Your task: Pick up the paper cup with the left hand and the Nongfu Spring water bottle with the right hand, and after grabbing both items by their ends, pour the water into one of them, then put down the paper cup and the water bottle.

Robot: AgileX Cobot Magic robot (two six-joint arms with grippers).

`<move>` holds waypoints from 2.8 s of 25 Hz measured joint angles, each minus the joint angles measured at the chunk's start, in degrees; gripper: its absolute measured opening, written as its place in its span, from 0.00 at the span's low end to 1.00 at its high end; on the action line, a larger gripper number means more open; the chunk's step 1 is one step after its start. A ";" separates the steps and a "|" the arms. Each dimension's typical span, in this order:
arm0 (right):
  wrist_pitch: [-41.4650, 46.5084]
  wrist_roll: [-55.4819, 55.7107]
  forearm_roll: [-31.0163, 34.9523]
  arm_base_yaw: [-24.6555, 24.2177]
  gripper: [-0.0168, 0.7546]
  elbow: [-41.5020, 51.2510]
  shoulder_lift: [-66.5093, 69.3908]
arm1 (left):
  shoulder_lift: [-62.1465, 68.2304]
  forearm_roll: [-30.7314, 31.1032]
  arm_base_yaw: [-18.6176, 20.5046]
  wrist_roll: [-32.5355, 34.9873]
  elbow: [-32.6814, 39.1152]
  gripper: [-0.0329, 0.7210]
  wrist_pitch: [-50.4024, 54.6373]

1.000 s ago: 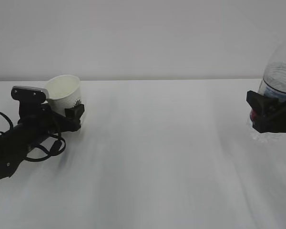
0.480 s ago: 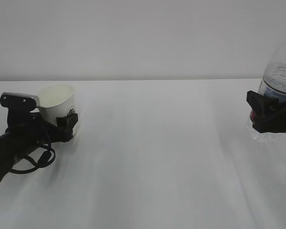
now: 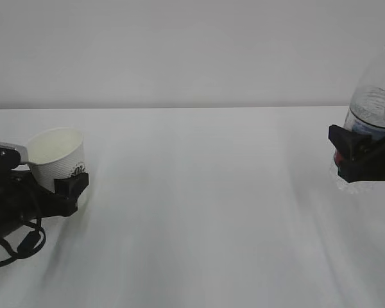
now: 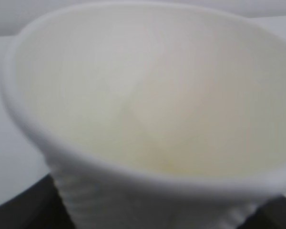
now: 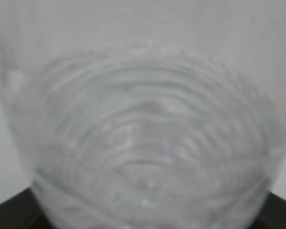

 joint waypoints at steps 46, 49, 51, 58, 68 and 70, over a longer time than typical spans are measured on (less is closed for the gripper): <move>0.81 6.37 -14.85 0.00 0.69 0.00 0.00 | -12.99 40.46 -7.43 -9.01 2.58 0.77 0.00; 1.89 7.29 -16.91 0.00 0.69 -0.47 0.00 | -12.99 40.46 -8.94 -9.01 2.58 0.77 0.00; 2.15 8.25 -18.58 0.00 0.69 -1.01 0.00 | -13.11 40.46 -9.76 -9.01 2.58 0.77 0.00; 3.24 10.08 -22.31 0.00 0.69 -2.32 0.00 | -13.11 40.71 -10.15 -10.14 0.05 0.77 0.00; 5.72 14.00 -28.30 0.00 0.69 -5.81 0.00 | -13.11 43.89 -10.36 -12.07 -4.37 0.76 0.00; 6.18 14.26 -29.14 0.00 0.69 -6.12 0.00 | -13.11 44.28 -11.14 -12.44 -5.74 0.76 0.31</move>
